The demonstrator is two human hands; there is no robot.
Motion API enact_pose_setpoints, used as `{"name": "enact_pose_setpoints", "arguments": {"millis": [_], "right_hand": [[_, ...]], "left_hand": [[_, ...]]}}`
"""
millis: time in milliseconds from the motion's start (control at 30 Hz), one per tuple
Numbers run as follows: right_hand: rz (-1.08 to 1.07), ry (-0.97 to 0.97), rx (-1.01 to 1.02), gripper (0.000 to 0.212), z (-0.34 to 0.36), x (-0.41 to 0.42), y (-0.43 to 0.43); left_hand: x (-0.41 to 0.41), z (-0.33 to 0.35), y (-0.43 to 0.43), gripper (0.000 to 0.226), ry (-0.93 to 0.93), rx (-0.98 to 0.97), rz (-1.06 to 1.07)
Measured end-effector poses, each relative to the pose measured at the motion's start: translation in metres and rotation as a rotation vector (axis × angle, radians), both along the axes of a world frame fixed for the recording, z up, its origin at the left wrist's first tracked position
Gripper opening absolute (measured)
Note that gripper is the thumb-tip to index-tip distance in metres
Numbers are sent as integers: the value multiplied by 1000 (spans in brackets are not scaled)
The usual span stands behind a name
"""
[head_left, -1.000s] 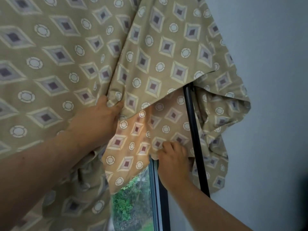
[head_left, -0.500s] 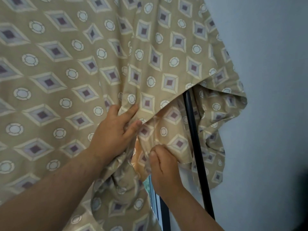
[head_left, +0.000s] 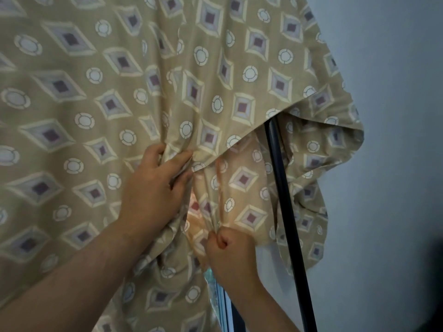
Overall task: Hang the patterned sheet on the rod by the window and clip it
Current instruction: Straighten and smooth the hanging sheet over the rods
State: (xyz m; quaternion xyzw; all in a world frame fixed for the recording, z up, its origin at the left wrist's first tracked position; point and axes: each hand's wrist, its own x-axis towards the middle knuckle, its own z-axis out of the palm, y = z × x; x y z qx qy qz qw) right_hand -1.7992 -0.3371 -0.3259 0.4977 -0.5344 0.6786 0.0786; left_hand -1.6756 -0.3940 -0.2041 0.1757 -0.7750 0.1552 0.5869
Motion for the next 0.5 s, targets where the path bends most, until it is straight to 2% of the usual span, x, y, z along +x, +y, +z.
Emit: {"name": "enact_pose_setpoints", "arguments": {"millis": [133, 267, 500], "right_hand": [[33, -34, 35, 46, -15, 0, -5], [37, -29, 54, 54, -33, -3, 1], [-11, -167, 132, 70, -70, 0, 12]], "left_hand": [[0, 8, 1, 48, 17, 24, -13], [3, 4, 8, 55, -24, -42, 51], [2, -1, 11, 72, -30, 36, 147]]}}
